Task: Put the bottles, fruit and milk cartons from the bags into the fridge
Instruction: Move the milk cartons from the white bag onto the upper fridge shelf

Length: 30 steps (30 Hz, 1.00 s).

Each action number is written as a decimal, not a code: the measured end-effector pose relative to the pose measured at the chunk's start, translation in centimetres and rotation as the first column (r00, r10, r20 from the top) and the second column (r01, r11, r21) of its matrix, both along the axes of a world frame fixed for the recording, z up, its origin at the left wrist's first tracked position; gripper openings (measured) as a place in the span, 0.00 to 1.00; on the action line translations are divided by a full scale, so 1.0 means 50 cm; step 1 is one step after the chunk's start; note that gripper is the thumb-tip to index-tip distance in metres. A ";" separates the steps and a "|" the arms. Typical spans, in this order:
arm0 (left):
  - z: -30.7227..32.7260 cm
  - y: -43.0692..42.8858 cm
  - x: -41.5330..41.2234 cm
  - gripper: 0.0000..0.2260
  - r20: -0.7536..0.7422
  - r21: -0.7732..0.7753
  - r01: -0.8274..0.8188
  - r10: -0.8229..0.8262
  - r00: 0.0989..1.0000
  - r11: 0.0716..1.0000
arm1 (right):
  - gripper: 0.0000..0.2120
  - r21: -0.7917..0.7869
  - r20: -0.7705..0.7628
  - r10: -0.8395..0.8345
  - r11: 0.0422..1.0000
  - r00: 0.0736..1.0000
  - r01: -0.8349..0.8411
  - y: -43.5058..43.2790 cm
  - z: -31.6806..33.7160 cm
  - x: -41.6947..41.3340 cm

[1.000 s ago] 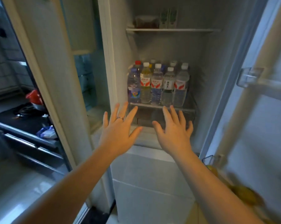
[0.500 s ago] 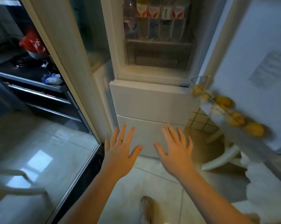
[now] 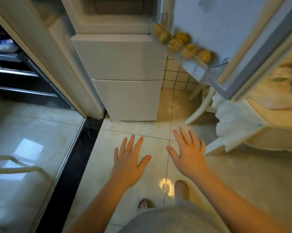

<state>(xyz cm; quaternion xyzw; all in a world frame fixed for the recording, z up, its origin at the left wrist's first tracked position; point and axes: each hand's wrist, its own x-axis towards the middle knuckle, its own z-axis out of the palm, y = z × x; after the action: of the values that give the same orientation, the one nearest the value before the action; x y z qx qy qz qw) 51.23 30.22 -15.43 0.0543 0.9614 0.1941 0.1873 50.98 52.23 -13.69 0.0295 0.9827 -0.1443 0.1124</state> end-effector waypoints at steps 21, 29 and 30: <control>-0.017 0.917 0.110 0.34 -0.023 0.064 0.164 -0.163 0.986 0.984 | 0.31 -0.014 -0.045 -0.134 0.991 0.990 0.134 0.902 -0.004 0.173; 0.005 1.142 0.085 0.32 -0.056 0.113 0.139 -0.134 0.989 0.984 | 0.32 -0.003 -0.069 0.015 1.000 0.997 -0.015 1.146 0.038 0.131; 0.007 1.157 0.075 0.33 -0.057 0.114 0.140 -0.134 0.989 0.984 | 0.31 0.002 -0.072 0.040 0.999 0.997 -0.040 1.166 0.041 0.119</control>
<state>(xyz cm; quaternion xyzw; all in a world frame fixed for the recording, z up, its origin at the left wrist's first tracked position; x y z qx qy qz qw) 54.96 88.06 -15.06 0.1360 0.9466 0.2356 0.1730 56.94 110.56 -11.62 0.0045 0.9865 -0.1428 0.0797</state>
